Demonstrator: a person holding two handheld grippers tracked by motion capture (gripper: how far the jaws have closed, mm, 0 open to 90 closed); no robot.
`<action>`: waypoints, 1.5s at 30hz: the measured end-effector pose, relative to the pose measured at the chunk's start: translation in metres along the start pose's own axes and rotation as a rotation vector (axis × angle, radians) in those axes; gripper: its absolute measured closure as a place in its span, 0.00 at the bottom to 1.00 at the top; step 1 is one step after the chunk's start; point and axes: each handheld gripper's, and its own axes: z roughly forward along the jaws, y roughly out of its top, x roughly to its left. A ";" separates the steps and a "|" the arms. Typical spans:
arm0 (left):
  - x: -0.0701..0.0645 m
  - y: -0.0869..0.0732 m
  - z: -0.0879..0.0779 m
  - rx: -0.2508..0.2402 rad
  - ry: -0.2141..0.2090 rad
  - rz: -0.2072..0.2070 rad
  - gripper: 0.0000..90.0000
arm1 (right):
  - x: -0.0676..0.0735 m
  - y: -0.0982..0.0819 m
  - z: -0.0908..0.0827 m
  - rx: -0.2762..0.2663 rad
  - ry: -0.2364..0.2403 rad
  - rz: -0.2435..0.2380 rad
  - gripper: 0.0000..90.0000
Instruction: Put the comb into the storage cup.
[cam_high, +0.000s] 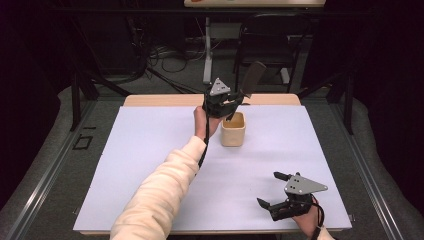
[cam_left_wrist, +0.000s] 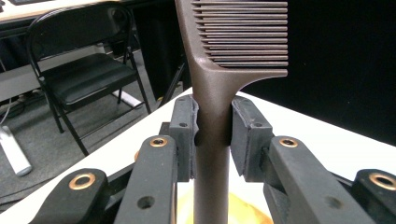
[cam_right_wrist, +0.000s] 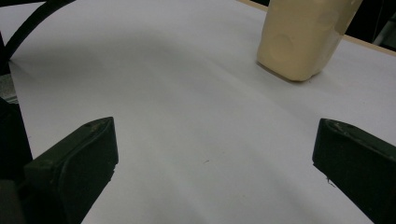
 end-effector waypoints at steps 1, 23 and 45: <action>0.000 0.000 0.000 0.002 -0.001 0.000 0.80 | 0.000 0.000 0.000 0.000 0.000 0.000 0.00; 0.000 -0.004 0.008 0.033 -0.004 0.004 0.80 | 0.000 0.000 0.000 -0.003 -0.003 -0.001 0.00; 0.003 -0.009 0.010 0.061 -0.006 -0.005 0.80 | 0.000 0.000 0.000 -0.001 -0.004 -0.001 0.00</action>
